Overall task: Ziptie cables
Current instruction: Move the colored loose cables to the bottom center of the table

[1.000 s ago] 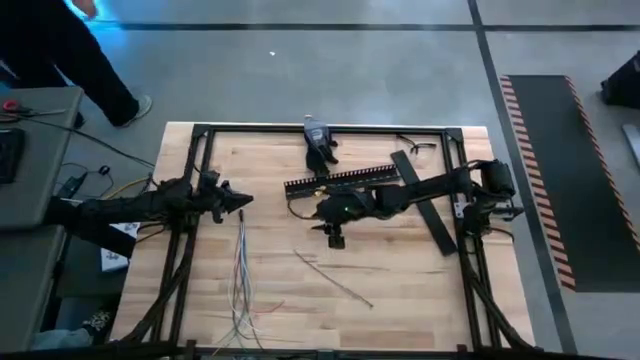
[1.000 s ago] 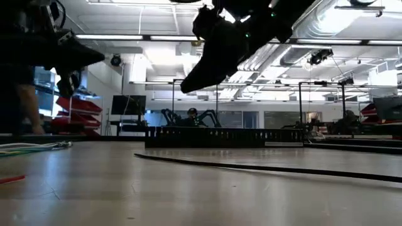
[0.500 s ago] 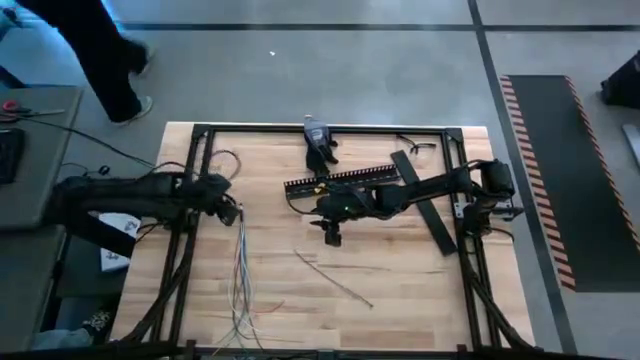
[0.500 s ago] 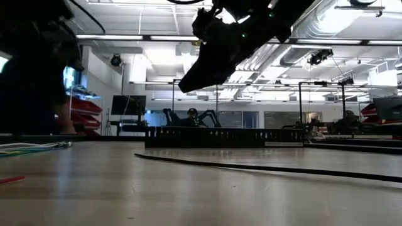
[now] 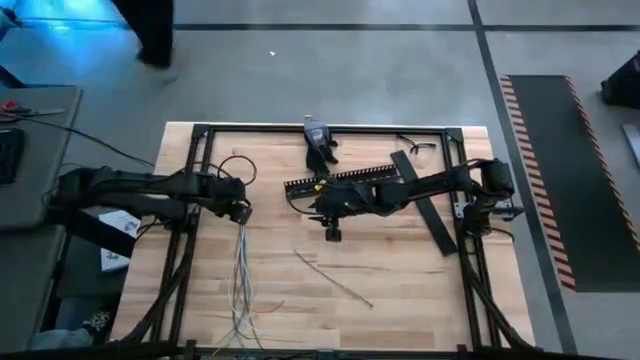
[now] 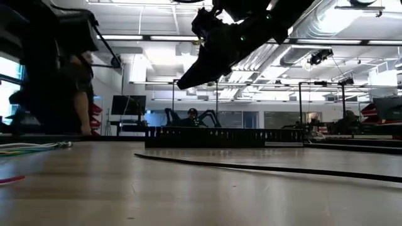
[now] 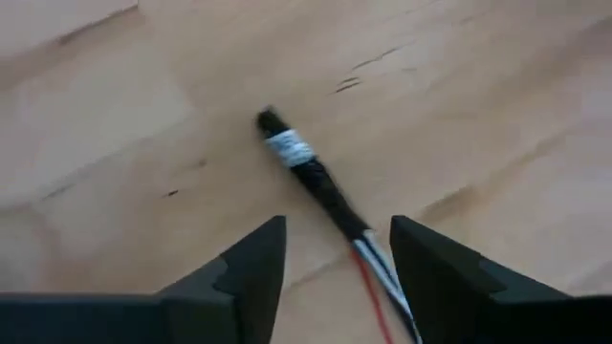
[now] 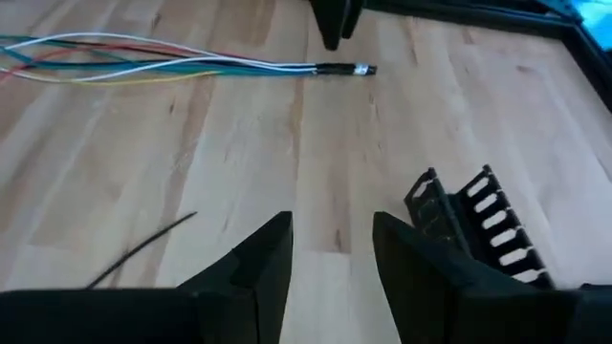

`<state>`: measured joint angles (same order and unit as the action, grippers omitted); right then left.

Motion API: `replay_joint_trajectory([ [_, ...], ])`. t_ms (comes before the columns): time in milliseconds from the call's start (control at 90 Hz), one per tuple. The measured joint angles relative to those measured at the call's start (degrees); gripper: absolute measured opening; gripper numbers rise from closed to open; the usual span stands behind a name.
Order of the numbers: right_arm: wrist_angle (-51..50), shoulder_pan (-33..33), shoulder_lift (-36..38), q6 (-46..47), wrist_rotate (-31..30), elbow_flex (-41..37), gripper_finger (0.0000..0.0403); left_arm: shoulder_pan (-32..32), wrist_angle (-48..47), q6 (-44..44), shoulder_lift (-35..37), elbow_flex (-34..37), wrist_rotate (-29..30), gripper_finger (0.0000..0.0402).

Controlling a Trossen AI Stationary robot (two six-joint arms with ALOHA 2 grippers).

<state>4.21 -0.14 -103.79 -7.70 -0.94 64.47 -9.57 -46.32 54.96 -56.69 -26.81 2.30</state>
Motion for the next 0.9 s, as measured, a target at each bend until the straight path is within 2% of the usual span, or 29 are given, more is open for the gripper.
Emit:
replay_joint_trajectory([
  [200, -0.29, -0.09, 0.0, 2.99, 0.56, -0.14, 0.0134, -0.71, 3.49, -3.14, -7.6, 0.02, 1.59, 0.0147],
  [433, -2.08, 1.76, 0.0, 2.84, 0.97, -0.14, 0.0134, -0.93, 8.43, -3.14, -12.8, -0.15, 2.63, 0.0099],
  [589, -4.2, 3.0, 0.0, 2.72, 0.97, -0.16, 0.0134, -0.93, 8.71, -2.09, -13.24, -0.17, 2.98, 0.0067],
  [744, -5.36, 4.16, 0.09, 2.73, -1.25, -0.16, 0.0134, -0.77, 8.97, -3.83, -12.37, -0.76, 2.95, 0.0012],
  [900, -6.56, 5.06, 1.19, 1.78, -3.11, -0.16, 0.0133, 0.76, 9.19, -8.76, -10.66, -6.25, 2.97, 0.0007],
])
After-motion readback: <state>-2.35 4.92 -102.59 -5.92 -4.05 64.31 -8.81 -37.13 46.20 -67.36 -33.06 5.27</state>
